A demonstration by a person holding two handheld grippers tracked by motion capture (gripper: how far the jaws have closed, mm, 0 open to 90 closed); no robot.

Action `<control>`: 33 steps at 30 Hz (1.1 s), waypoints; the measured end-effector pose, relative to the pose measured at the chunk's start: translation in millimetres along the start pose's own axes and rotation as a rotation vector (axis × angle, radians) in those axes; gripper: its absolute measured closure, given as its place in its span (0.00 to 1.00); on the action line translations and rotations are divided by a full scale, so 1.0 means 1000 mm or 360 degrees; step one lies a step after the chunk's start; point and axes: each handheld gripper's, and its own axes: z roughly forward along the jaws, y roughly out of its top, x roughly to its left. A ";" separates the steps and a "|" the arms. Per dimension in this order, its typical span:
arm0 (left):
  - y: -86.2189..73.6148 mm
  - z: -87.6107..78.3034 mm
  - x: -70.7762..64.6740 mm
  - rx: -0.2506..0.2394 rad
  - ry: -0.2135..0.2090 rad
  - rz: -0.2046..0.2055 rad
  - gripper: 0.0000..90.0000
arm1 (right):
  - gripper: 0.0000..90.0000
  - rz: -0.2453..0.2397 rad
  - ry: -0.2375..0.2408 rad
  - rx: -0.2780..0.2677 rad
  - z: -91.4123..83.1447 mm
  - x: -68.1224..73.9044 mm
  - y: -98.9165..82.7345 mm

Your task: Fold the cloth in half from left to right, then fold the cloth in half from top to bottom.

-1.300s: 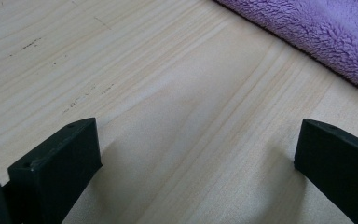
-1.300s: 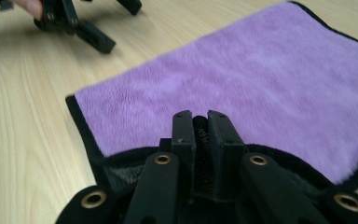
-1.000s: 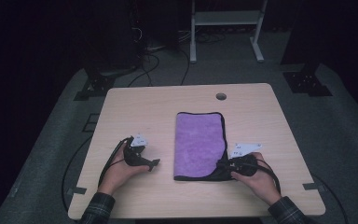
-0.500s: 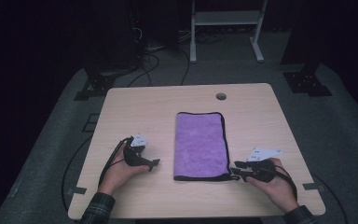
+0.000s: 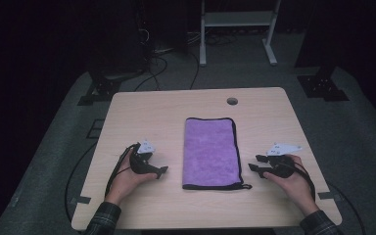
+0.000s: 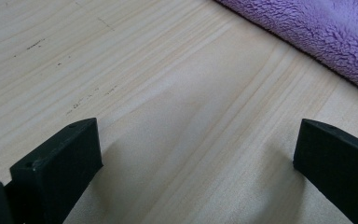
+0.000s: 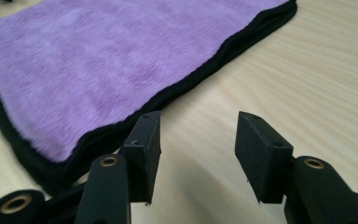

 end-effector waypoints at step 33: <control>0.113 0.049 0.029 -0.0042 -0.0057 0.0073 0.49 | 0.52 0.0065 -0.0010 -0.0052 0.065 -0.063 0.090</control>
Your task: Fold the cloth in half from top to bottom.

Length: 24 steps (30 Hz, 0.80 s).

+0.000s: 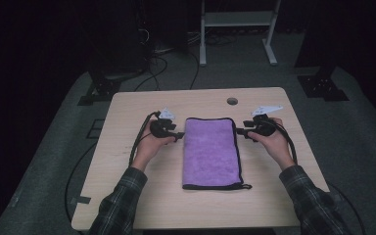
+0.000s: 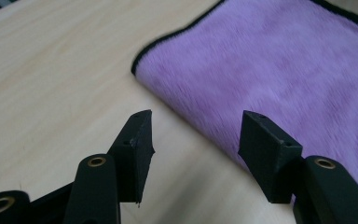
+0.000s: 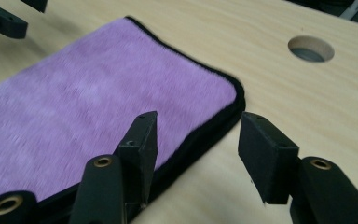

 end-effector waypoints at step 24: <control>0.018 0.064 0.038 0.0058 0.0073 -0.0103 0.49 | 0.54 0.0150 -0.0131 -0.0003 0.075 -0.039 0.007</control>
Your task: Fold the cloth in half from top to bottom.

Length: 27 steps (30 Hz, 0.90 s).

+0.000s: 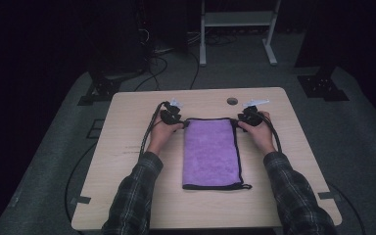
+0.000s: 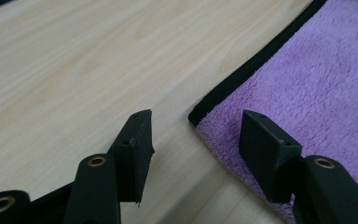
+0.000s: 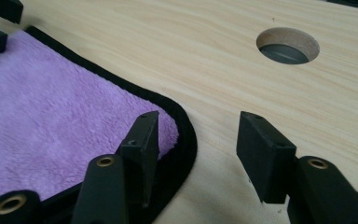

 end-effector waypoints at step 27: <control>0.002 -0.001 -0.009 0.0008 -0.0123 -0.0161 0.95 | 0.93 -0.0058 0.0025 0.0101 0.001 0.016 0.003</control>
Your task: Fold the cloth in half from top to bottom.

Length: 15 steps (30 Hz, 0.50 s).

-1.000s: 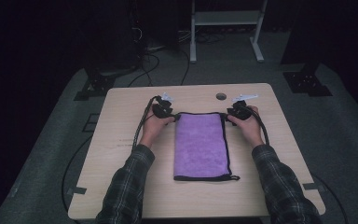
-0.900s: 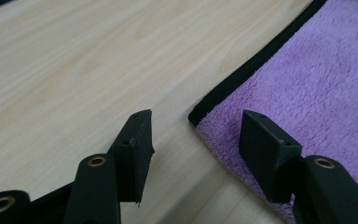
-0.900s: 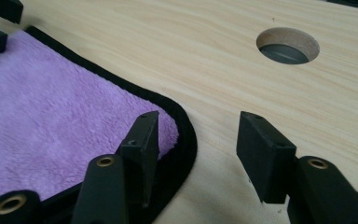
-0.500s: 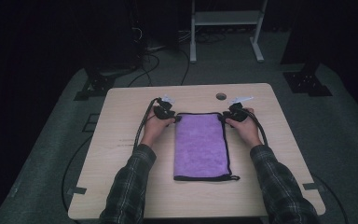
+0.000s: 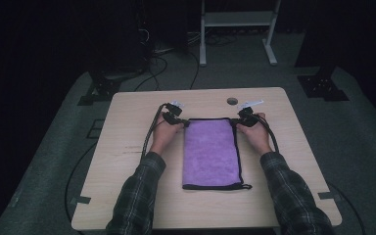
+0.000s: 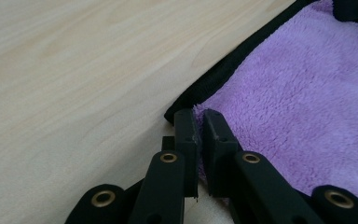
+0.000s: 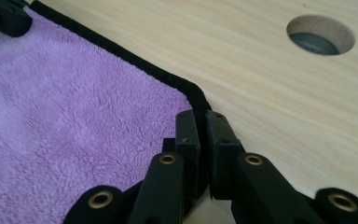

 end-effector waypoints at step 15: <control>0.000 -0.044 -0.005 -0.0222 -0.0165 0.0051 0.95 | 0.93 -0.0017 0.0154 -0.0180 -0.042 0.005 0.012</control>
